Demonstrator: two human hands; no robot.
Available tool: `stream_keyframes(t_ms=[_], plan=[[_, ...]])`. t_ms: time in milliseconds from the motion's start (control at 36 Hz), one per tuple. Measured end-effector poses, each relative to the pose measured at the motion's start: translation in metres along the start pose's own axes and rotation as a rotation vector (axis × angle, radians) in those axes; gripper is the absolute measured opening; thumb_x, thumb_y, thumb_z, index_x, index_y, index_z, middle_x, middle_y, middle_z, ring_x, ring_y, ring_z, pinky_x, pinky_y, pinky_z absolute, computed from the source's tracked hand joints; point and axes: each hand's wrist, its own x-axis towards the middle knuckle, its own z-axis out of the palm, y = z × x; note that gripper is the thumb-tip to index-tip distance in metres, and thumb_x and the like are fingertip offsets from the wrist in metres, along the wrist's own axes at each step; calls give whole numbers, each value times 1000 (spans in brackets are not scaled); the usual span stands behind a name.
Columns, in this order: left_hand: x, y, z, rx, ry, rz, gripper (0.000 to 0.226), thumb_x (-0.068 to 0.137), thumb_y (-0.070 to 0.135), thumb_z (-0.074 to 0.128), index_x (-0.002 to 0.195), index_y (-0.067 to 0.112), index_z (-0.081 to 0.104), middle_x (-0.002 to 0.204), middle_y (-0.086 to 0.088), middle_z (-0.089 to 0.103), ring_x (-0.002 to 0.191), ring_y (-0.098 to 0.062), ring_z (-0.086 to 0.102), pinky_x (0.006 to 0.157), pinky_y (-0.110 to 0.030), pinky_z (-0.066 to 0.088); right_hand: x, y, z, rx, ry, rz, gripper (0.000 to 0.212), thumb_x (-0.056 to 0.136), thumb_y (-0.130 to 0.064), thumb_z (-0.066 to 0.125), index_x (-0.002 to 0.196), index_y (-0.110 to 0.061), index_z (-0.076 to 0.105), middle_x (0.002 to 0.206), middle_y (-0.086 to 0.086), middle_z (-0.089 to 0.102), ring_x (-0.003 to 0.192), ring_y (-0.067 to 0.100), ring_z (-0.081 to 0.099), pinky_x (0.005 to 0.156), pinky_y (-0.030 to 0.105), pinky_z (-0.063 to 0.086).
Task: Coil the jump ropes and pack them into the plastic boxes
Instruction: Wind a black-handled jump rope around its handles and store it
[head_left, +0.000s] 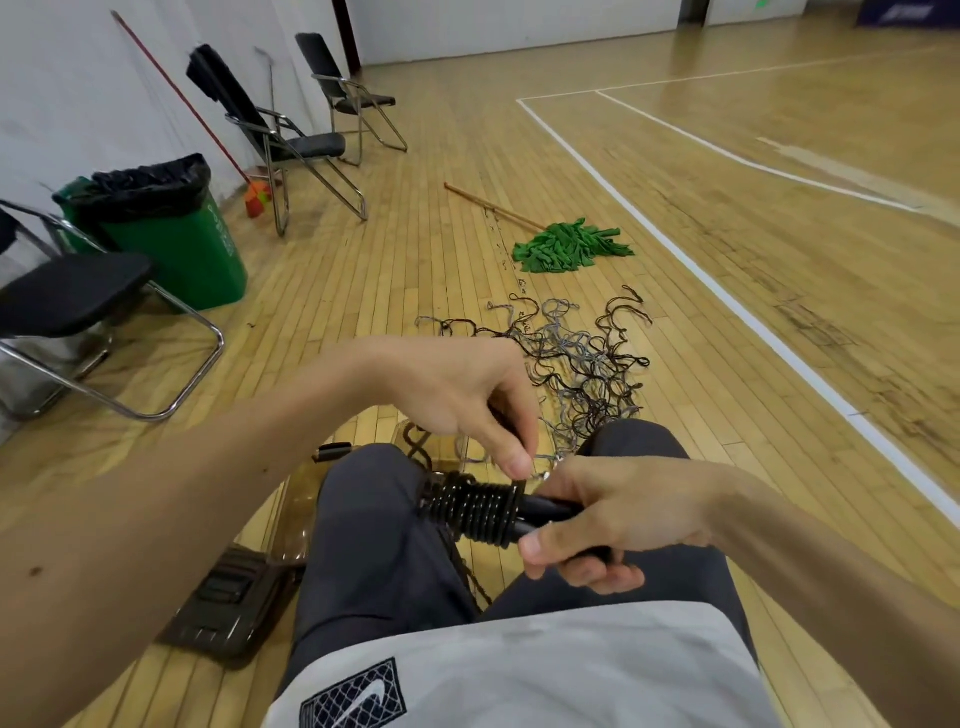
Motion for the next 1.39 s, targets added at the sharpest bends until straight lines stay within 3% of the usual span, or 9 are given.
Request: stream_keyframes(t_ms=[250,361,500,583,722,806,889,1278,1389], plan=[[3,-37,24,-452,-7,41,37,75,32,85,93,2,74,80,-23,66,75,-31,56,72,-49,43,-7,0,2,-62,1,-112,18,102,-18,59,88,-6,61,58,1,49,45,14,45,48,24,36],[6,-52,45,-623,30,42,33,75,43,80,89,14,71,75,1,67,65,-14,60,60,-22,48,-6,4,4,-10,8,-180,19,101,-18,59,90,-3,60,60,2,49,48,15,47,49,25,38],[8,-78,64,-782,321,-52,14,99,24,58,92,21,70,92,-9,62,81,-17,56,71,-39,50,3,7,0,258,174,-332,24,97,-26,61,96,-2,60,63,2,51,52,15,48,54,27,38],[13,-67,69,-870,336,-56,36,104,38,43,83,15,61,68,-6,48,61,-13,37,59,-28,32,10,6,-4,408,229,-378,21,97,-24,61,99,-4,57,62,2,47,52,14,45,54,26,38],[18,-54,75,-955,375,-113,36,109,18,30,108,8,64,59,7,43,50,-5,30,48,-20,26,14,9,-8,480,275,-407,18,95,-12,65,105,0,57,64,3,47,53,14,47,53,24,38],[20,-53,85,-908,400,-175,51,108,37,33,115,-6,58,59,5,37,49,-8,26,47,-21,26,11,13,-14,500,312,-439,19,95,-12,65,107,1,58,65,3,49,55,14,48,55,24,38],[17,-56,94,-839,432,-198,57,100,57,35,78,8,55,55,5,35,47,-10,24,49,-21,26,7,14,-20,497,373,-447,22,93,-13,61,108,3,58,63,3,50,54,14,47,54,24,39],[8,-59,103,-773,494,-222,52,104,48,38,80,7,60,52,0,32,47,-13,24,47,-23,25,21,34,-28,319,628,-308,21,98,-13,63,104,7,61,66,3,58,55,13,52,52,21,44],[7,-47,106,-254,555,-250,35,106,38,42,82,19,59,59,5,46,51,-12,39,51,-30,34,30,44,-31,125,738,-211,16,98,-15,65,85,-5,61,64,2,61,54,12,53,53,23,45]])
